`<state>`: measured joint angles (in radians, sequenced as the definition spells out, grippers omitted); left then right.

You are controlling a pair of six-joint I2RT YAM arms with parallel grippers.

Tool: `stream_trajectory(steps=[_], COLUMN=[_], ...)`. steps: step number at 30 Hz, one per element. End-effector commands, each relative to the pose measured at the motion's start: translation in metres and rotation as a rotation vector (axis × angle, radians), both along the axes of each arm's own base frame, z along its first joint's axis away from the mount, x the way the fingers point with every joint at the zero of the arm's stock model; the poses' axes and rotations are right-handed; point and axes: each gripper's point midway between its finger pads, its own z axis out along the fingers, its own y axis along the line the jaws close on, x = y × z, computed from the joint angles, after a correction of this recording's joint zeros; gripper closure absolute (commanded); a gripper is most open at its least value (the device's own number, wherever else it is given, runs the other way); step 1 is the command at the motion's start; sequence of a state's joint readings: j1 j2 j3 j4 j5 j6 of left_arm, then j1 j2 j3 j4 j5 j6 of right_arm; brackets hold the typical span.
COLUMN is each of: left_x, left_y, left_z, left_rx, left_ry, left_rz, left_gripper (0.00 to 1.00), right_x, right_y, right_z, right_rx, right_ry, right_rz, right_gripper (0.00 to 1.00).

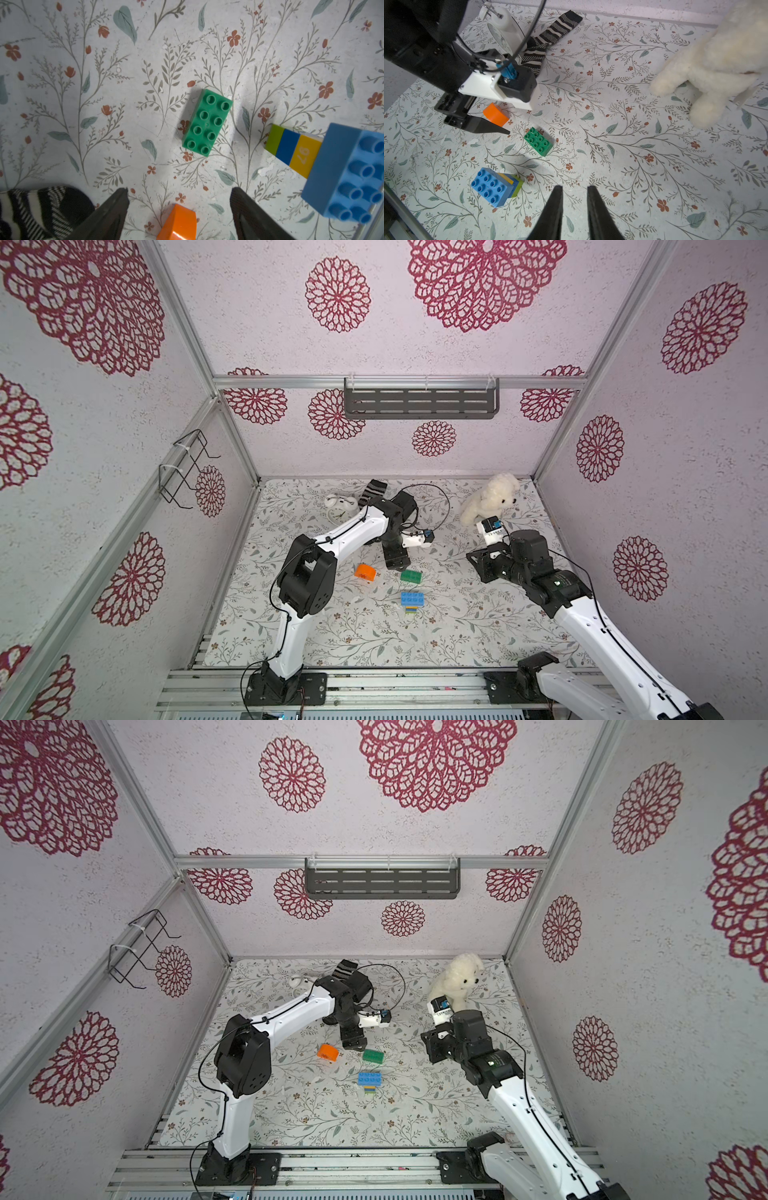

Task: Assemble an ice cream with lego
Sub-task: Pick up the lego brick from the center of the board.

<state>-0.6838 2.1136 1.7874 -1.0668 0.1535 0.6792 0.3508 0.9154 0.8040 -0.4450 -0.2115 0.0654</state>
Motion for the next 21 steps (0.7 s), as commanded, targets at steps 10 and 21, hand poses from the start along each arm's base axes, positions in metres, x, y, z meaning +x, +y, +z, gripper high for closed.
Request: stream_trajectory(steps=[10, 21], left_x=[-0.008, -0.017], left_y=[-0.021, -0.023], left_z=[-0.021, -0.032], left_rx=[-0.028, -0.016], left_ry=[0.002, 0.063], left_rz=[-0.073, -0.091], left_gripper=[0.20, 0.20], right_x=[0.006, 0.008], right_y=[-0.002, -0.003], right_z=[0.007, 0.001], right_rx=[0.019, 0.010], right_ry=[-0.028, -0.011], right_rz=[0.017, 0.019], right_gripper=[0.75, 0.75])
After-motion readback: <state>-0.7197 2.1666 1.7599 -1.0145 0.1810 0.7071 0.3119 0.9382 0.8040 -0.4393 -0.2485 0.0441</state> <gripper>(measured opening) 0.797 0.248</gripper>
